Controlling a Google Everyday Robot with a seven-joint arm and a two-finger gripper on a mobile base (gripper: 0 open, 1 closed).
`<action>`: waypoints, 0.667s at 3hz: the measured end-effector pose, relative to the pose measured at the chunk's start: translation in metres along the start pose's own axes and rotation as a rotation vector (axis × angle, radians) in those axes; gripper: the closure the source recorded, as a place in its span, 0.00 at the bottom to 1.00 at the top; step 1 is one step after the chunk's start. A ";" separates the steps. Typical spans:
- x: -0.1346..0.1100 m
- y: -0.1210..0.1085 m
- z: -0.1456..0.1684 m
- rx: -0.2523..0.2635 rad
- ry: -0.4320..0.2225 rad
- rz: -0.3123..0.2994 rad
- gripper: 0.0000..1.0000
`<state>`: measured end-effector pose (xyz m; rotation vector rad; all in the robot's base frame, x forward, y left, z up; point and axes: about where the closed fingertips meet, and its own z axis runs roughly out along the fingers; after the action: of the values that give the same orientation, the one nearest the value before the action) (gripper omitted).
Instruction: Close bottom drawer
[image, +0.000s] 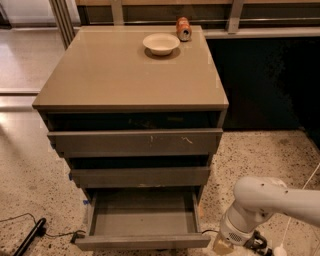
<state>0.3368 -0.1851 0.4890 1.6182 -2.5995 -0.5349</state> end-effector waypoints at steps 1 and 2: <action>0.015 -0.008 0.050 -0.059 0.009 0.017 1.00; 0.033 -0.007 0.110 -0.142 0.031 0.043 1.00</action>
Offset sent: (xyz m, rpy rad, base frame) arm -0.0366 -0.0082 -0.1655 0.0275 0.2004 -0.0175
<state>0.3052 -0.1874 0.3780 1.5126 -2.5043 -0.6697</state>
